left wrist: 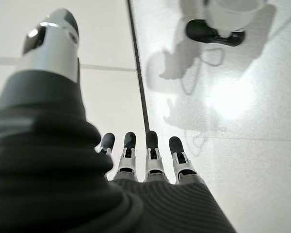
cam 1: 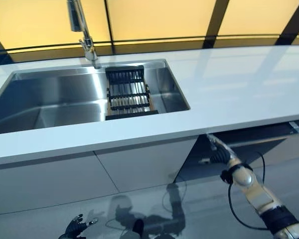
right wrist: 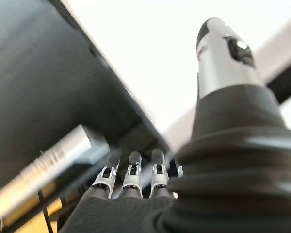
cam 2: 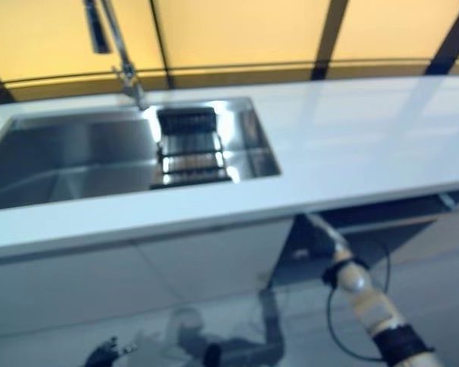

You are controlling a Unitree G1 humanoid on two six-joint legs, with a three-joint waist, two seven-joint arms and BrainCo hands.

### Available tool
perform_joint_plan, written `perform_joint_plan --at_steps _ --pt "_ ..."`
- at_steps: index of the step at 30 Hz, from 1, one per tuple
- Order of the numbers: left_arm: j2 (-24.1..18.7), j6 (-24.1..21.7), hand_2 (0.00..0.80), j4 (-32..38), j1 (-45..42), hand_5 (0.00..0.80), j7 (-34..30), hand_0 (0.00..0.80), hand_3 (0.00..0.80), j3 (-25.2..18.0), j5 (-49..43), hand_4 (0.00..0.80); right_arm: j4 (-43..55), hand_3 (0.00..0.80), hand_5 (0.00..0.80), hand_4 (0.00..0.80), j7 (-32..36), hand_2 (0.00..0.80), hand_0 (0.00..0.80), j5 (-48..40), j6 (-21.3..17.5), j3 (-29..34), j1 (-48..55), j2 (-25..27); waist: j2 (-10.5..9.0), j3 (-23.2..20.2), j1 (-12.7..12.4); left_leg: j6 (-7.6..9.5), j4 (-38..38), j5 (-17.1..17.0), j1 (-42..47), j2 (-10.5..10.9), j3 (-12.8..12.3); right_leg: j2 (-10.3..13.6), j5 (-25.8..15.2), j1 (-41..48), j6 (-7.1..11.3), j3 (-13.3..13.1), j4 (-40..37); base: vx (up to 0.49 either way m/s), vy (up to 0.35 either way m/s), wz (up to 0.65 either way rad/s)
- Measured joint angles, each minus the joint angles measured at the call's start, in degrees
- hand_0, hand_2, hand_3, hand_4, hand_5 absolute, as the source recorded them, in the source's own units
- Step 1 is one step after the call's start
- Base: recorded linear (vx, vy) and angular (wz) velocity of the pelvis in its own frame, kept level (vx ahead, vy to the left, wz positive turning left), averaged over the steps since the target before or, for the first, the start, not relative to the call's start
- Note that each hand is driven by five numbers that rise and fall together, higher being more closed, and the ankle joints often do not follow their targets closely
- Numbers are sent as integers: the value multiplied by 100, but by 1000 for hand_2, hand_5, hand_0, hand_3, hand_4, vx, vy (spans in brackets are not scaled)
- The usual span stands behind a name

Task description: Take plates into dishwasher

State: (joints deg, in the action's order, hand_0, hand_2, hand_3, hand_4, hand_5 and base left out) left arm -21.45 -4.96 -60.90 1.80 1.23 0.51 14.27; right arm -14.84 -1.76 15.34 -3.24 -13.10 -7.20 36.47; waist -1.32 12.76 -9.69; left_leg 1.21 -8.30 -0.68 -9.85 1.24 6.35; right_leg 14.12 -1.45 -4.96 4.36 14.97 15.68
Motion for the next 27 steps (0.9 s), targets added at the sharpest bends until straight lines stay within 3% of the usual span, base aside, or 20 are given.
perform_joint_plan --at_steps 2,4,5,6,7,8,11,13,17,21,23,25,27 --pt "1 -3 0 -82 -124 0 4 0 0 -1 -2 0 1 0 0 0 -7 0 0 53 -113 36 290 -14 -10 -48 86 53 276 -36 113 -32 30 -13 -145 19 -76 -230 143 38 4 51" --pt "-19 -48 0 -165 -205 0 0 0 0 -2 -6 0 -34 0 0 0 -35 0 0 70 -168 475 856 -239 -22 -185 261 50 678 -39 249 -36 235 -166 -411 15 -211 -802 323 7 1 100" --pt "-28 -57 0 -179 -196 0 -1 0 0 -1 -9 0 -58 0 0 0 -51 0 0 67 -168 550 948 -296 -26 -236 279 57 697 -32 233 -9 327 -207 -456 19 -243 -927 317 -26 -25 109" --pt "-27 -64 0 -244 -201 0 -6 0 0 15 -16 0 -83 0 0 0 -79 0 0 36 -164 690 1128 -340 -104 -310 441 172 151 -41 67 230 284 -78 -419 5 -140 -1195 362 -47 -47 78" --pt "12 -60 0 -299 -282 0 -17 0 0 23 -69 0 -203 0 0 0 -92 0 0 -41 -170 762 1208 -337 -26 -379 446 218 -48 38 61 265 325 -168 -254 69 64 -1486 493 -77 -68 94" --pt "-45 -68 0 -307 -327 0 -17 0 0 -2 -173 0 -383 0 0 0 -115 0 0 -86 -169 785 1325 -455 -34 -463 483 293 77 -74 150 308 546 -262 -147 143 115 -1755 564 -85 -56 67" --pt "-268 -100 0 -243 -419 0 -17 0 0 -5 -231 0 -517 0 0 0 -125 0 0 -151 -183 771 1420 -577 -198 -605 585 309 447 -327 283 388 736 -451 193 165 271 -1849 713 -169 -98 54" --pt "-309 -96 0 -176 -473 0 -16 0 0 4 -231 0 -1135 0 0 0 -127 0 0 -256 -193 738 1270 -719 -280 -715 533 300 567 -413 340 415 829 -580 440 308 302 -1840 589 -236 -169 23" --pt "-357 -88 0 -141 -499 0 -15 0 0 6 -231 0 -1937 0 0 0 -181 0 0 -467 -193 296 1052 -735 -334 -816 312 215 610 -489 270 348 755 -585 677 518 373 -1724 721 -263 -215 2" --pt "-405 -86 0 -154 -518 0 -24 0 0 49 -228 0 -2565 0 0 0 -246 0 0 -617 -205 217 692 -870 -375 -844 108 -67 706 -703 137 231 635 -616 936 1016 382 -1578 -486 -361 -227 -21" --pt "-400 -92 0 -147 -444 0 -41 0 0 49 -227 0 -2745 0 0 0 -261 0 0 -651 -205 105 571 -876 -379 -837 60 -275 784 -850 15 170 634 -686 1028 1224 312 -1518 -1169 -313 -126 -5" --pt "-248 -101 0 -145 -375 0 -60 0 0 53 -225 0 -2999 0 0 0 -296 0 0 -654 -202 111 470 -858 -92 -746 101 -489 989 -1077 35 -201 639 -1030 968 1308 28 -1459 -1441 -368 -150 23" --pt "-190 -109 0 -145 -396 0 -78 0 0 56 -223 0 -3200 0 0 0 -296 0 0 -676 -195 111 508 -850 139 -733 84 -591 1076 -996 64 -544 624 -1389 906 1257 -207 -1414 -1325 -297 -148 17"
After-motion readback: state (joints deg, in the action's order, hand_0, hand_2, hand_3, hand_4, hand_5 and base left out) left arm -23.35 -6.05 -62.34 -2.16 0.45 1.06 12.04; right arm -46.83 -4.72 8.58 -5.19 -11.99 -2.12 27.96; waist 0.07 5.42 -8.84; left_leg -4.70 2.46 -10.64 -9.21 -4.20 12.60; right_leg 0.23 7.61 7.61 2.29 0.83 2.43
